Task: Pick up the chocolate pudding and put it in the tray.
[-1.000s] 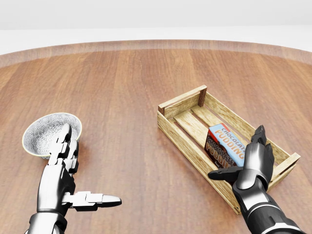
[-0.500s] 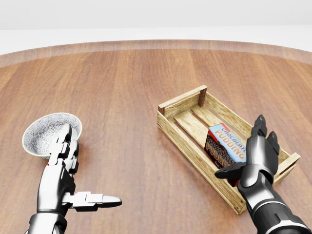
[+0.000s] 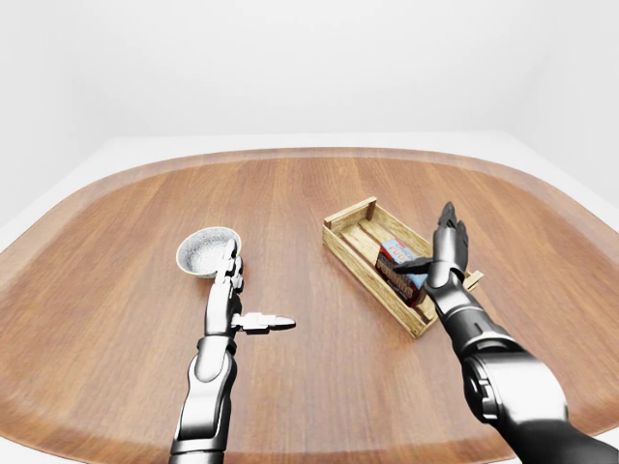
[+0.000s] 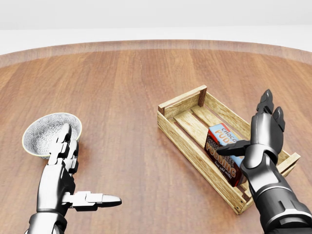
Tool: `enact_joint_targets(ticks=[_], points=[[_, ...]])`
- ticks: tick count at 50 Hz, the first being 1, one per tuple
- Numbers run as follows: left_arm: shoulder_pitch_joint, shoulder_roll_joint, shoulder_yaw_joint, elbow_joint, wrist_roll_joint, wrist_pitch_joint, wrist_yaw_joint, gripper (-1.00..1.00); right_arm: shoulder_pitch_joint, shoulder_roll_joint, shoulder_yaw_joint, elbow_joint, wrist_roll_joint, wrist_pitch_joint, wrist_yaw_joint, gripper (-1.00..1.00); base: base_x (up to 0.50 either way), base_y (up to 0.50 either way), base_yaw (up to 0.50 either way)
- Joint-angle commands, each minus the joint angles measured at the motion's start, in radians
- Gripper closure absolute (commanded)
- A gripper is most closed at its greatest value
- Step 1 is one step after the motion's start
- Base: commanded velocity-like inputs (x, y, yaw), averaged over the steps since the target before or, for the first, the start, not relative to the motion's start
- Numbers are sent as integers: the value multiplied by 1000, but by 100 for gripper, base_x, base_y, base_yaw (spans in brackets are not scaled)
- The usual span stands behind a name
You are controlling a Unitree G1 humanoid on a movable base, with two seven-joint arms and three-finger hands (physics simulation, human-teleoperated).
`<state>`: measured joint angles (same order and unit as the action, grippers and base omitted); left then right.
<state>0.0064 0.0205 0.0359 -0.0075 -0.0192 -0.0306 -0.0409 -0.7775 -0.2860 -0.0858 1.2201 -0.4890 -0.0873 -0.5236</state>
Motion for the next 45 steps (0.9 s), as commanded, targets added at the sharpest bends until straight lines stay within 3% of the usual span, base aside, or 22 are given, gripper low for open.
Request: enact_joint_targets(ticks=[1, 6, 12, 15, 25, 30, 45], points=[[-2, -2, 1, 4, -14, 9, -15, -100, -12, -6, -19, -83, 80, 0, 0, -100, 0, 0, 0], [-1, -2, 1, -2, -14, 14, -16, -100, -15, -7, -27, -152, 114, 0, 0, -100, 0, 0, 0], [-3, -2, 2, 19, -13, -5, -18, -100, -13, -1, -41, -222, 183, 0, 0, -100, 0, 0, 0], [0, -3, 0, 4, -13, 7, -17, -100, -3, 3, -46, -294, 217, 0, 0, -100, 0, 0, 0], [-1, -3, -1, 11, -12, 1, -17, -100, 29, 8, -61, -528, 278, 0, 82, -100, 0, 0, 0], [1, -3, -1, 0, -12, 10, -16, -100, 35, 7, -74, -686, 336, 0, 137, -100, 0, 0, 0], [-4, -3, 1, 9, -13, 7, -14, -100, 23, -10, -93, -983, 396, 0, 210, -100, 0, 0, 0]])
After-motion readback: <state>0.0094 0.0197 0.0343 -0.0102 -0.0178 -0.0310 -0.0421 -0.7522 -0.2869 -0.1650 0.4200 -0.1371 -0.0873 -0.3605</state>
